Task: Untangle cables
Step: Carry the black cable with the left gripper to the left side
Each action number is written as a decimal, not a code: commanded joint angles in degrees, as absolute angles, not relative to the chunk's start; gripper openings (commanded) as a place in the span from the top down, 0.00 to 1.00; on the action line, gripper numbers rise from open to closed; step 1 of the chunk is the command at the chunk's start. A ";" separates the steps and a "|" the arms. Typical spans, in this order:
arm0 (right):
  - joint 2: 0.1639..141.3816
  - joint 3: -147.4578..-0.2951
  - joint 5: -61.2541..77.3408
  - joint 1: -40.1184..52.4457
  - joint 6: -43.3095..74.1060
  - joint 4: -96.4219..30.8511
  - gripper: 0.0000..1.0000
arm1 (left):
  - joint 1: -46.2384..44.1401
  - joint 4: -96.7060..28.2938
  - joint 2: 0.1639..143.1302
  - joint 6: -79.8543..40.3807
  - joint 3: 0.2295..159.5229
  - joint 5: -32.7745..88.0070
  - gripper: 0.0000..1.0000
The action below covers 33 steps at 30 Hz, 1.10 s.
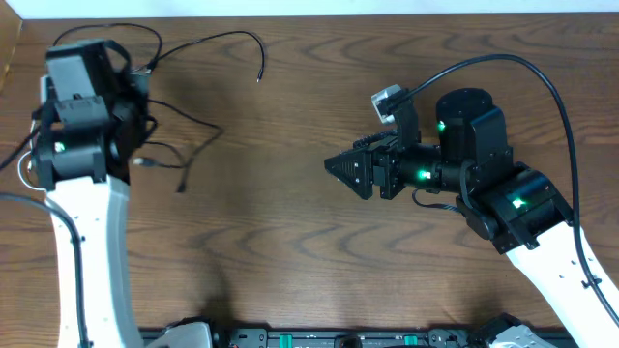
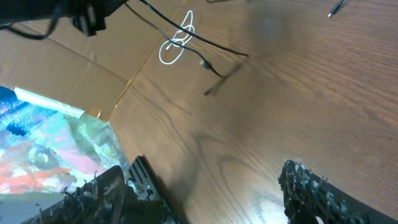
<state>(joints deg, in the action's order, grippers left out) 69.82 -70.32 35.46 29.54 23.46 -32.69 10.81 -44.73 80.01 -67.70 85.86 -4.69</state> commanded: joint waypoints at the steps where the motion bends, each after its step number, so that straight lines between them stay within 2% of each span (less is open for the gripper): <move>1: 69.78 -70.72 34.85 30.06 23.11 -32.97 0.24 | 13.82 -44.36 84.58 -66.67 86.50 -10.41 0.92; 7: 69.78 -70.72 34.81 30.04 23.11 -33.08 0.22 | 16.40 -43.92 93.89 -56.84 86.50 -16.97 0.92; 13: 69.78 -70.72 33.28 30.04 23.11 -33.12 0.20 | 16.49 -45.58 102.45 -56.10 86.50 -25.34 0.93; 20: 69.78 -70.70 31.11 30.04 23.11 -33.32 0.18 | 16.47 -45.30 111.07 -56.10 86.50 -24.69 0.93; 26: 69.93 -70.70 30.11 30.04 23.11 -33.32 0.16 | 16.47 -42.28 116.77 -51.59 86.50 -18.24 0.92; 28: 70.19 -70.70 30.11 30.04 23.11 -33.34 0.14 | 16.49 -41.30 116.79 -50.33 86.54 -16.93 0.75; 33: 70.87 -70.70 30.13 30.04 23.11 -33.74 0.14 | 16.71 -41.01 114.13 -47.13 88.23 -14.41 0.44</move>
<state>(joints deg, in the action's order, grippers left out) 70.17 -70.32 30.72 29.54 23.46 -33.56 16.32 -40.95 116.64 -50.68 86.00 -16.93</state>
